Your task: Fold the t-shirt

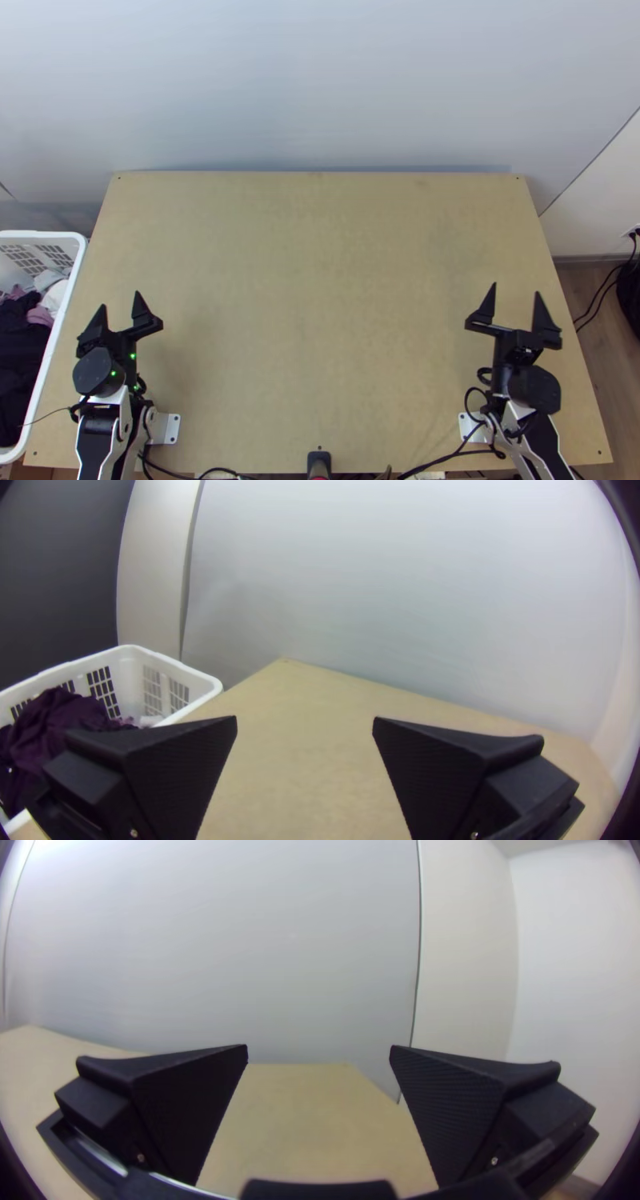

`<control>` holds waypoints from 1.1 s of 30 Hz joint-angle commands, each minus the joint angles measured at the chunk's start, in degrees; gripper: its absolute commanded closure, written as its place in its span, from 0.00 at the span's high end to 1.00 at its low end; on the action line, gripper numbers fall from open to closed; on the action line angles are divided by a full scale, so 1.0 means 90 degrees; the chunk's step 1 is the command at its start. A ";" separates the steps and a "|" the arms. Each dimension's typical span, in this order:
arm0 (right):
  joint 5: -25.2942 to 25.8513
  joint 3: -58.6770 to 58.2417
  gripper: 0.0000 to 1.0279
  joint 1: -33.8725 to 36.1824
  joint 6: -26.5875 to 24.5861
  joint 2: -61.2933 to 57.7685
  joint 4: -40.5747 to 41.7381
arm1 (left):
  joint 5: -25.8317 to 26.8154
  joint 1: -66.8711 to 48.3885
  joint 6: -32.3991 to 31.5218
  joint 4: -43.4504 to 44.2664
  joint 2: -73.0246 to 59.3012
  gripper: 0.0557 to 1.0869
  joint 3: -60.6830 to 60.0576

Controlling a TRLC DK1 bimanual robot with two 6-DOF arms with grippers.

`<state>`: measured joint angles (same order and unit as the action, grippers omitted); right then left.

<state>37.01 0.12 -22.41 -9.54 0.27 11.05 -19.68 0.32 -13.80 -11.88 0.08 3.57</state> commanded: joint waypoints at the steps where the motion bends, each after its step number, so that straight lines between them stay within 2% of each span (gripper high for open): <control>1: 0.0018 0.0348 0.97 0.0010 -0.1440 -0.0011 0.0921 | -0.0225 0.0131 0.1202 0.0461 -0.0008 0.96 0.0013; 4: 0.0067 0.0875 0.97 -0.0517 -0.1420 -0.0235 0.0540 | 0.0097 0.0131 0.1973 0.0666 -0.0018 0.96 0.0199; 11: 0.1053 0.2086 0.97 -0.1816 -0.1215 -0.1358 0.0227 | 0.0058 0.0209 0.1973 0.0246 -0.0721 0.96 0.1312; 13: 0.1053 0.2164 0.97 -0.1826 -0.1235 -0.1398 0.0511 | -0.0001 0.0394 0.1973 0.0148 -0.1444 0.96 0.1888; 17: 0.1073 0.2282 0.97 -0.1836 -0.1352 -0.1456 0.0481 | 0.0029 0.1185 0.1748 -0.0370 -0.3016 0.96 0.3314; 24: 0.1473 0.2682 0.97 -0.1631 -0.1264 -0.1808 -0.0642 | 0.0214 0.2572 0.1446 -0.0448 -0.4344 0.96 0.4378; 26: 0.1483 0.2701 0.97 -0.1465 -0.1235 -0.1827 -0.0681 | 0.0624 0.3383 0.1446 -0.0487 -0.4686 0.96 0.4515; 30: 0.1473 0.2741 0.97 -0.1445 -0.1196 -0.1817 -0.0778 | 0.1816 0.5238 0.1368 -0.0604 -0.5624 0.96 0.4720; 33: 0.1473 0.2858 0.97 -0.1455 -0.0854 -0.1866 -0.1150 | 0.2197 0.6254 0.1377 -0.0663 -0.6561 0.96 0.4837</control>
<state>49.74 23.92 -36.05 -20.14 -15.35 5.34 -8.71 36.56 -0.89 -16.49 -44.14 42.85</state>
